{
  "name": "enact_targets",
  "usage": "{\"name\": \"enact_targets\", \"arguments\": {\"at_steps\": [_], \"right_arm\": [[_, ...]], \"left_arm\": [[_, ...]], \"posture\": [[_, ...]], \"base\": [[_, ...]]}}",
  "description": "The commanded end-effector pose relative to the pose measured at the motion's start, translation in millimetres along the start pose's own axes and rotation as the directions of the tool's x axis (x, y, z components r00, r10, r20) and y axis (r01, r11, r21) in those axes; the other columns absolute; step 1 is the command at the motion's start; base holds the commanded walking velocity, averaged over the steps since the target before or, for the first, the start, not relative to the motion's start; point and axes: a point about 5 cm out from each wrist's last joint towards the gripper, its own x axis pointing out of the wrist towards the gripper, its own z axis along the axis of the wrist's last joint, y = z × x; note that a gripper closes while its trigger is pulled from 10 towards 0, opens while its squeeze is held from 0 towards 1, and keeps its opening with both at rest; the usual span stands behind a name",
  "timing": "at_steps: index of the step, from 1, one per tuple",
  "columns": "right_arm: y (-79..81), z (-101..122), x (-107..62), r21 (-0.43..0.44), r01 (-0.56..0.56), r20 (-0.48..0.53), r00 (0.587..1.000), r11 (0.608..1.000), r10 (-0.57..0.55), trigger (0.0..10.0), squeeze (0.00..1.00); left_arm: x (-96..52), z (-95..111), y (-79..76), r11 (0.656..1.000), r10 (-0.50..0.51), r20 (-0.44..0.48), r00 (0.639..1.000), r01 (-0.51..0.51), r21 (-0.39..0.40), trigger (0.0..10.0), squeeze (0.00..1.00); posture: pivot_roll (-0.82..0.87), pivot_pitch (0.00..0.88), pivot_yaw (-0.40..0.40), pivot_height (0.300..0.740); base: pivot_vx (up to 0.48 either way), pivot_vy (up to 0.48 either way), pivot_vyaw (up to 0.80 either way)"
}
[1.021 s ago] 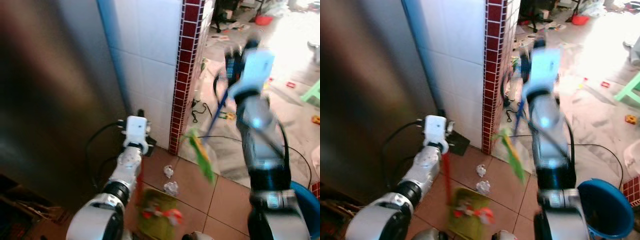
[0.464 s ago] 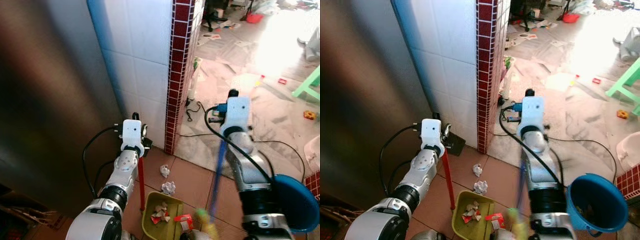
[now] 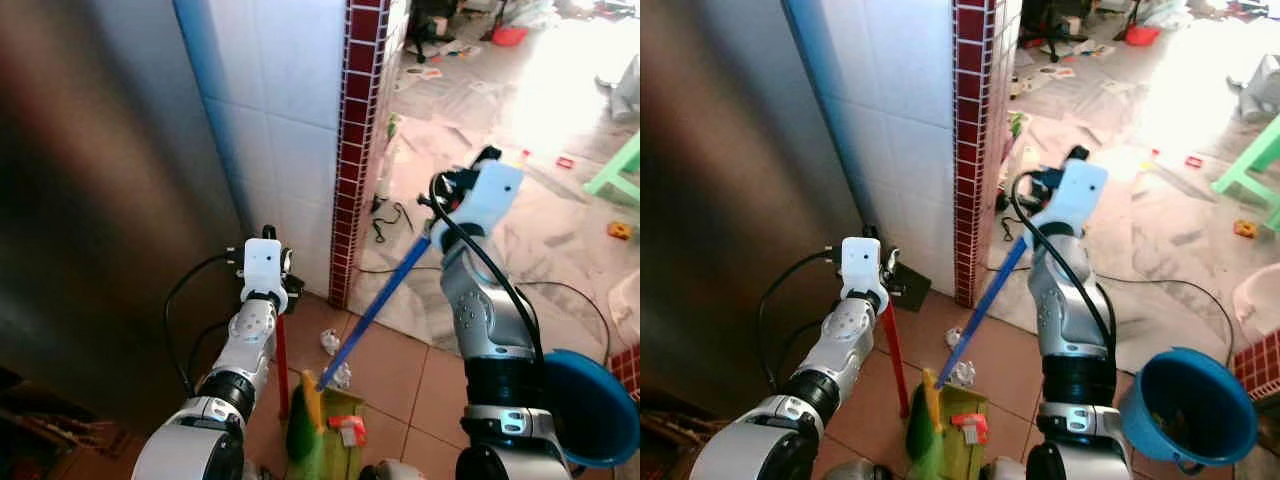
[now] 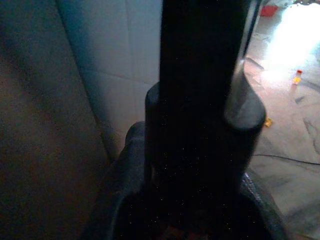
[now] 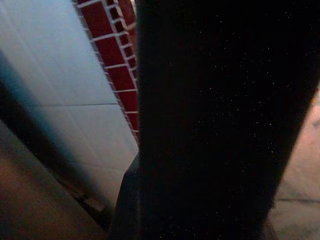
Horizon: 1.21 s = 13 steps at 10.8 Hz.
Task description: Sweep floor
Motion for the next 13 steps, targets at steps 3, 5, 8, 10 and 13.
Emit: {"name": "enact_targets", "arguments": {"at_steps": [3,5,8,10,13], "right_arm": [[18.5,51,4.4,-0.155,-0.083,0.216,0.969,0.984,0.116,10.0,0.0],[24.8,69,5.9,-0.169,-0.092,0.283,0.949,0.981,0.138,10.0,0.0],[28.8,106,10.3,-0.272,-0.052,0.428,0.888,0.961,0.17,10.0,0.0],[4.2,66,5.6,-0.376,0.045,0.37,0.923,0.925,0.106,10.0,0.0],[-14.4,17,-10.5,-0.403,0.089,0.268,0.963,0.911,0.025,10.0,0.0]], "left_arm": [[4.4,12,7.3,0.999,0.025,0.031,0.999,-0.024,-0.027,10.0,0.0],[4.4,16,13.5,0.999,0.022,0.04,0.999,-0.021,-0.032,10.0,0.0],[0.0,10,12.1,1.0,0.01,0.024,1.0,-0.01,-0.014,10.0,0.0],[-5.8,20,11.0,0.998,-0.023,0.08,0.997,0.028,-0.059,10.0,0.0],[-27.8,42,26.6,0.997,-0.024,0.185,0.982,0.037,-0.063,10.0,0.0]], "posture": [[-0.12,0.042,0.017,0.74],[-0.11,0.034,0.022,0.74],[-0.1,0.02,0.027,0.74],[-0.1,0.014,0.051,0.74],[-0.08,0.013,0.054,0.74]], "base": [[0.0,0.0,0.0],[0.0,0.0,0.0],[0.0,0.0,0.0],[0.0,0.0,0.0],[0.0,0.0,0.0]]}}
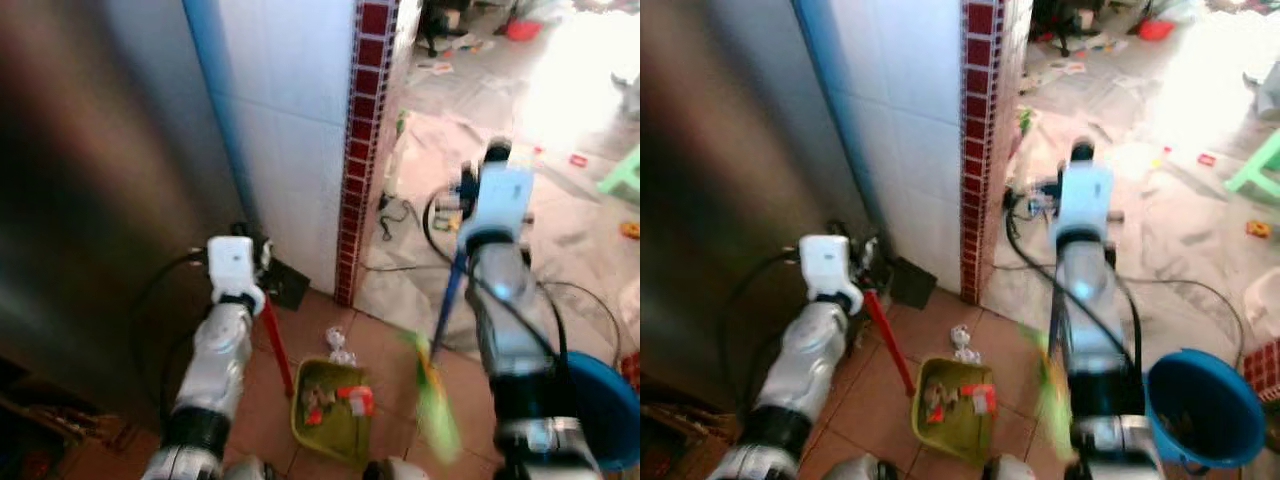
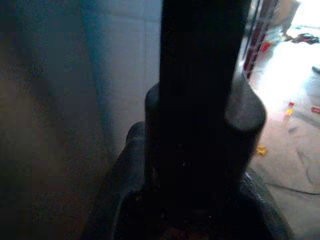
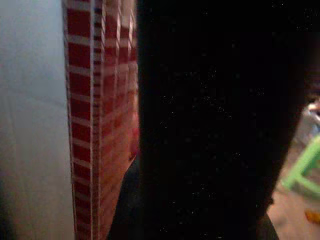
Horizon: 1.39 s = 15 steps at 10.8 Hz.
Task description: Sweep floor
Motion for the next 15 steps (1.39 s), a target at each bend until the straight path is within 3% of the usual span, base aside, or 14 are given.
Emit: {"name": "enact_targets", "arguments": {"at_steps": [1,3,6,7,8,12,13,15], "right_arm": [[5.3,13,-0.2,-0.013,-0.012,0.084,0.996,1.0,0.013,10.0,0.0],[3.5,0,-4.9,0.005,0.013,0.033,0.999,1.0,-0.013,10.0,0.0],[3.1,3,-0.9,0.067,0.024,0.022,0.999,0.997,-0.026,10.0,0.0],[3.9,5,3.3,0.217,0.044,-0.035,0.999,0.975,-0.037,10.0,0.0],[3.3,11,10.5,0.379,0.082,-0.097,0.994,0.922,-0.048,10.0,0.0],[-9.1,24,24.9,0.531,0.176,-0.175,0.98,0.829,-0.096,10.0,0.0],[-11.4,30,28.5,0.526,0.166,-0.156,0.983,0.834,-0.097,10.0,0.0],[-17.0,51,35.9,0.441,0.078,-0.025,0.997,0.894,-0.075,10.0,0.0]], "left_arm": [[-2.4,18,3.7,1.0,-0.011,0.059,0.998,0.011,0.001,10.0,0.0],[-16.4,23,5.6,1.0,-0.017,0.037,0.999,0.017,-0.018,10.0,0.0],[-22.0,23,6.6,0.999,-0.009,0.0,1.0,0.009,-0.043,10.0,0.0],[-21.6,23,6.6,0.999,-0.005,-0.008,1.0,0.005,-0.043,10.0,0.0],[-20.0,23,6.7,0.999,0.001,-0.019,1.0,-0.001,-0.044,10.0,0.0],[-17.2,22,6.6,0.999,0.008,-0.027,1.0,-0.009,-0.042,10.0,0.0],[-16.8,22,6.5,0.999,0.01,-0.028,1.0,-0.011,-0.042,10.0,0.0],[-16.2,20,7.2,0.998,0.015,-0.031,0.999,-0.017,-0.054,10.0,0.0]], "posture": [[-0.07,0.013,0.05,0.74],[-0.07,0.014,0.048,0.74],[-0.07,0.016,0.045,0.74],[-0.07,0.016,0.045,0.74],[-0.08,0.015,0.045,0.74],[-0.09,0.005,0.045,0.74],[-0.1,0.0,0.043,0.74],[-0.1,0.0,0.039,0.74]], "base": [[0.0,0.0,0.0],[-0.139,0.0,-0.24],[-0.315,0.0,-0.51],[0.0,0.0,0.0],[0.0,0.0,0.0],[0.0,0.0,0.0],[0.0,0.0,0.0],[0.0,0.0,0.0]]}}
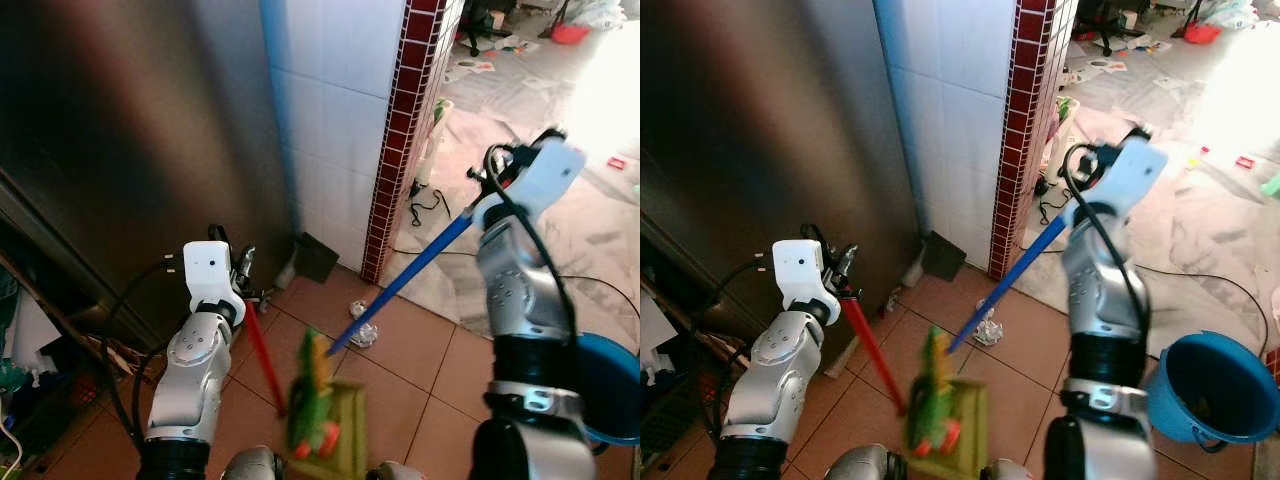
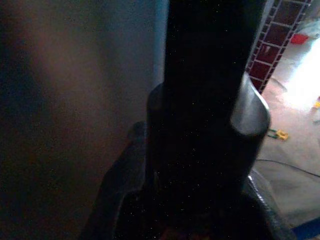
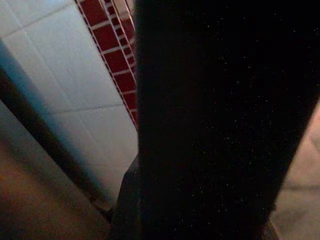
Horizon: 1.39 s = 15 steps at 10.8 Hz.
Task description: Sweep floor
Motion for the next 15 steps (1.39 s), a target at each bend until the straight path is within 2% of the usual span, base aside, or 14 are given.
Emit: {"name": "enact_targets", "arguments": {"at_steps": [1,2,3,5,7,8,9,10,12,15], "right_arm": [[14.1,26,3.7,-0.031,-0.063,0.118,0.991,0.998,0.067,10.0,0.0],[15.5,37,5.1,-0.098,-0.072,0.183,0.979,0.993,0.089,10.0,0.0],[14.5,43,6.4,-0.119,-0.065,0.21,0.974,0.991,0.089,10.0,0.0],[8.8,54,7.3,-0.221,-0.045,0.288,0.951,0.974,0.109,10.0,0.0],[-1.0,36,3.8,-0.392,-0.008,0.265,0.957,0.92,0.121,10.0,0.0],[-6.3,19,-0.8,-0.447,-0.006,0.227,0.966,0.894,0.12,10.0,0.0],[-14.7,-7,-9.5,-0.448,-0.007,0.169,0.981,0.894,0.092,10.0,0.0],[-18.2,-20,-13.9,-0.456,-0.004,0.135,0.988,0.89,0.074,10.0,0.0],[-17.5,-45,-22.8,-0.464,-0.027,0.074,0.995,0.886,0.069,10.0,0.0],[-18.6,-50,-24.1,-0.461,-0.033,0.059,0.996,0.887,0.067,10.0,0.0]], "left_arm": [[3.8,9,-1.4,1.0,-0.008,0.044,0.999,0.009,-0.018,10.0,0.0],[4.6,6,-1.7,1.0,-0.018,0.031,0.999,0.018,-0.014,10.0,0.0],[5.1,5,-1.6,1.0,-0.022,0.025,0.999,0.023,-0.01,10.0,0.0],[5.3,3,0.0,1.0,-0.026,0.017,1.0,0.026,0.003,10.0,0.0],[4.5,4,0.0,1.0,-0.027,0.025,0.999,0.027,0.005,10.0,0.0],[3.9,7,0.3,0.999,-0.033,0.04,0.999,0.033,0.01,10.0,0.0],[3.2,12,-1.1,0.998,-0.058,0.065,0.996,0.056,0.025,10.0,0.0],[3.0,15,-0.5,0.998,-0.064,0.076,0.995,0.062,0.03,10.0,0.0],[2.1,20,-1.3,0.992,-0.127,0.095,0.987,0.126,0.01,10.0,0.0],[2.0,19,-5.0,0.989,-0.149,0.096,0.984,0.151,-0.011,10.0,0.0]], "posture": [[-0.1,0.0,0.039,0.74],[-0.1,0.0,0.038,0.74],[-0.1,0.0,0.038,0.74],[-0.1,0.0,0.04,0.74],[-0.1,0.0,0.039,0.74],[-0.09,0.0,0.039,0.74],[-0.09,0.0,0.036,0.74],[-0.08,0.004,0.036,0.74],[-0.08,0.003,0.041,0.74],[-0.08,0.002,0.045,0.74]], "base": [[0.0,0.0,0.0],[0.0,0.0,0.0],[0.0,0.0,0.0],[0.0,0.0,0.0],[0.0,0.0,0.0],[0.0,0.0,0.0],[0.0,0.0,0.0],[0.0,0.0,0.0],[0.0,0.0,-0.8],[0.0,-0.08,-0.8]]}}
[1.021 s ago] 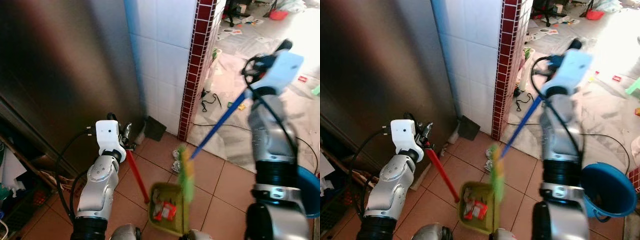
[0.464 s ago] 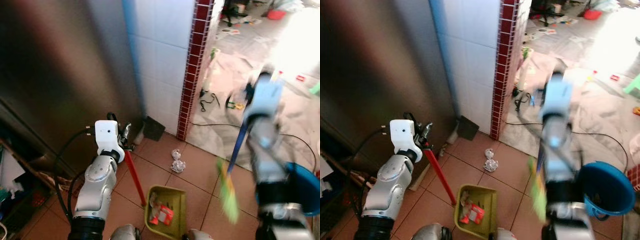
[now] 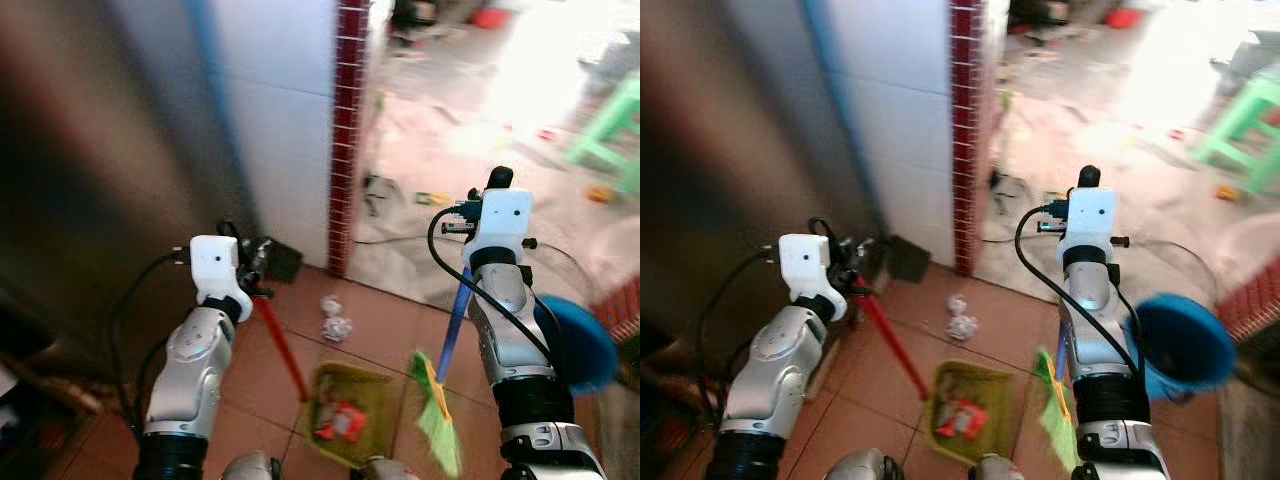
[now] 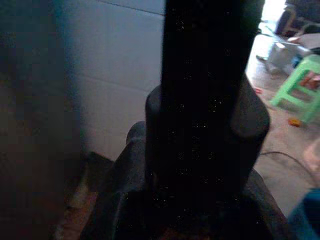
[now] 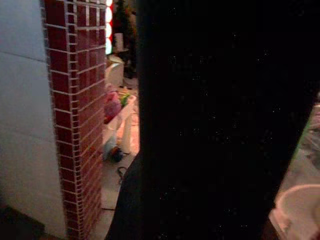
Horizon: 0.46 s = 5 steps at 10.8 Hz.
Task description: Sweep floor
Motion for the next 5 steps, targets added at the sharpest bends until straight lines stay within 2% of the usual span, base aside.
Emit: {"name": "enact_targets", "arguments": {"at_steps": [1,5], "right_arm": [[-1.7,0.9,0.3,-0.018,-0.001,0.016,1.0,1.0,0.001,10.0,0.0],[-1.9,-0.3,1.6,-0.021,-0.004,0.015,1.0,1.0,0.005,10.0,0.0]], "left_arm": [[0.2,12.9,-1.8,1.0,-0.019,0.06,0.998,0.018,0.008,10.0,0.0],[1.2,11.5,-4.4,0.999,-0.033,0.057,0.998,0.033,-0.007,10.0,0.0]], "posture": [[-0.08,0.002,0.045,0.74],[-0.09,0.0,0.041,0.74]], "base": [[0.0,-0.244,-0.8],[0.0,-0.302,-0.8]]}}
